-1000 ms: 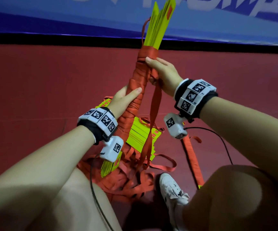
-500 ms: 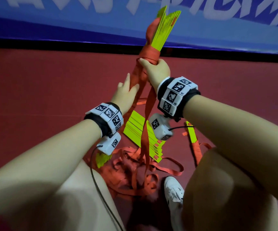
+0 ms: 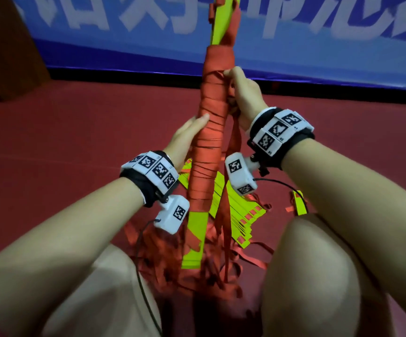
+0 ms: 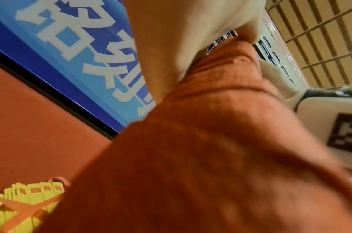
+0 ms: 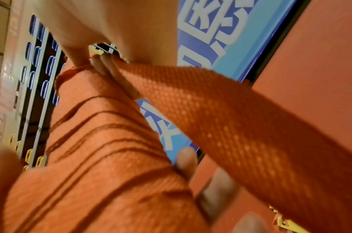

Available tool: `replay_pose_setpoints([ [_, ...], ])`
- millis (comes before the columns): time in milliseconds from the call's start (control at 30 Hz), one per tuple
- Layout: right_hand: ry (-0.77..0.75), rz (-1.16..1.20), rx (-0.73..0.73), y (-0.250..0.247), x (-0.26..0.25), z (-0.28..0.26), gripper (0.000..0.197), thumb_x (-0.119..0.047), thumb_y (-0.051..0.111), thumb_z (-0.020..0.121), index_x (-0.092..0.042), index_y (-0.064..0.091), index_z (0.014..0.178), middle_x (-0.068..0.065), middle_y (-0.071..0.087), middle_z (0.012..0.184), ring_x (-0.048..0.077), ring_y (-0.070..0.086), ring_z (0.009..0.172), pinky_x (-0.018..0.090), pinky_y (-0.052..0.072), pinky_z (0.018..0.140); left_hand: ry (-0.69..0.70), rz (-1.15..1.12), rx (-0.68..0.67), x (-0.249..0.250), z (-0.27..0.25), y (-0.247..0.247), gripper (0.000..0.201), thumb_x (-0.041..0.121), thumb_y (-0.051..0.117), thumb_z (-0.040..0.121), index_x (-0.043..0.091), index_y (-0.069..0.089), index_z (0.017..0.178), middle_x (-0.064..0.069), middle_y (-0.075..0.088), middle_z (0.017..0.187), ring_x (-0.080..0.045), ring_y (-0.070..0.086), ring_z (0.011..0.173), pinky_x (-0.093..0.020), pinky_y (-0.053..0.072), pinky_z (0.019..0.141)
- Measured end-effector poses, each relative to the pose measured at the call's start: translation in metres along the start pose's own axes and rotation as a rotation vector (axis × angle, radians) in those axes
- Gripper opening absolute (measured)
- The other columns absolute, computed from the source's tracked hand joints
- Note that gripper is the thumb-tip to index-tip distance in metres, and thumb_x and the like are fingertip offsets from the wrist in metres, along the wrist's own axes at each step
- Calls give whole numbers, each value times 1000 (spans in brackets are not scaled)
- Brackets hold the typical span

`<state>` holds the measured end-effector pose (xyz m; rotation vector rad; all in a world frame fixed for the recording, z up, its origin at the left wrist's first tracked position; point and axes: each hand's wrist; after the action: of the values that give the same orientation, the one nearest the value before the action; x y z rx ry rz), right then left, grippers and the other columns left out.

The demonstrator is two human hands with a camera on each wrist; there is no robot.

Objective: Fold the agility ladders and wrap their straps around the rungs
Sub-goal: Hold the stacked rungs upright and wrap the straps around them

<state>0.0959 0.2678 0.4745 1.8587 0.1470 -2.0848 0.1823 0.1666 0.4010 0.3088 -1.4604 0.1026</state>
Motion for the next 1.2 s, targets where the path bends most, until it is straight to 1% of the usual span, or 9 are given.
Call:
replay_pose_setpoints([
  [133,47,43,-89,1,6,11,27,-25,48,93,-20,46,67,-8,36,39,7,29,32,17,22,37,-98,-69,-49,-4,2,-8,9,23,49,99,18,57,99,0,65,71,-18,65,64,-34,59,62],
  [267,109,-83,-195,-5,23,23,24,-21,46,95,-18,45,71,-8,41,38,7,36,31,16,26,36,-33,37,5,-32,6,-9,18,22,65,90,23,56,105,0,63,82,-22,59,80,-46,50,88],
  [333,129,-137,-205,-8,30,27,24,-17,46,96,-18,46,72,-6,41,39,6,36,29,14,25,34,4,136,65,-44,11,-9,32,35,72,80,26,56,106,3,63,87,-19,60,83,-42,51,87],
  [500,61,-382,-131,-1,55,34,24,-16,43,97,-17,53,76,6,45,59,8,37,28,14,28,34,41,378,182,-64,22,-16,37,27,63,94,14,50,125,8,59,89,-10,58,80,-15,45,71],
  [600,114,-365,-114,8,59,34,29,-36,50,93,-13,51,75,6,48,58,15,44,37,21,34,41,44,504,198,-69,29,-16,46,30,59,96,15,41,136,4,59,97,-11,57,84,-12,41,64],
  [733,80,-466,-2,10,73,39,80,-68,70,55,-7,61,106,6,64,79,16,56,53,28,44,52,0,530,116,-69,36,-11,54,31,48,100,25,26,149,0,55,115,-17,54,104,-23,37,81],
  [900,4,-229,-53,0,65,45,21,-35,69,85,-19,57,78,-4,53,62,3,46,39,18,35,42,30,318,54,-56,48,-11,50,21,58,95,25,38,141,10,59,105,-9,57,92,-11,46,71],
  [1033,28,-52,-146,-8,53,49,18,-37,65,88,-20,58,84,-6,51,55,7,34,36,18,23,39,17,136,22,-45,53,-17,31,34,65,73,24,58,102,3,63,91,-9,60,79,-24,50,74],
  [1200,65,-141,-188,-16,52,49,22,-43,63,88,-22,57,86,-5,50,56,8,35,37,17,25,39,20,160,-36,-47,51,-19,39,34,69,71,25,58,107,1,64,92,-9,62,76,-27,53,72],
])
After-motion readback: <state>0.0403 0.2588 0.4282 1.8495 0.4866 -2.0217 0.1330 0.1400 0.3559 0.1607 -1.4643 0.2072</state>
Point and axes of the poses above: each hand's wrist, its own z-axis towards the middle knuckle, its own y-axis out of the palm, x = y × z
